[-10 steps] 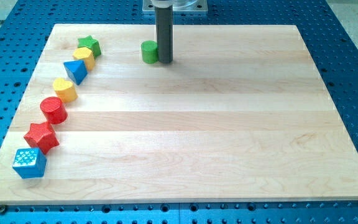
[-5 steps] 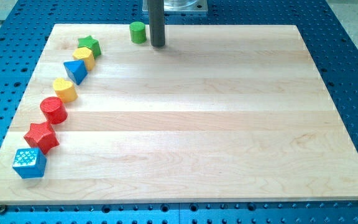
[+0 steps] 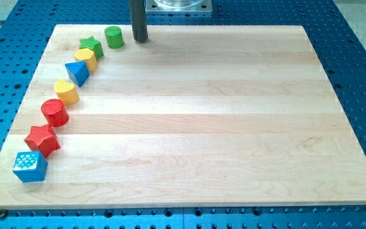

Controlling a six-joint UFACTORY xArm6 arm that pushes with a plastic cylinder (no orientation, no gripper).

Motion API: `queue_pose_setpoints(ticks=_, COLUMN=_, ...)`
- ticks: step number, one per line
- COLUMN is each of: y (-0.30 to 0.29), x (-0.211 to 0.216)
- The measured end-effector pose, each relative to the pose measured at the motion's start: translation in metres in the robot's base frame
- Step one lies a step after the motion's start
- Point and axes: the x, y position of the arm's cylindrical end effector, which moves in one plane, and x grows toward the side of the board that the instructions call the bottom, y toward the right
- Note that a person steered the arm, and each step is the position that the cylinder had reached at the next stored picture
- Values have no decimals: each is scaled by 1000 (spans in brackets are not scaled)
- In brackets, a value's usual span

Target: Place the green circle above the green star

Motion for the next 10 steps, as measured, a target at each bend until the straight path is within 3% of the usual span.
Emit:
queue_pose_setpoints(ticks=3, y=-55, x=1)
queue_pose_setpoints(ticks=10, y=-56, x=-5)
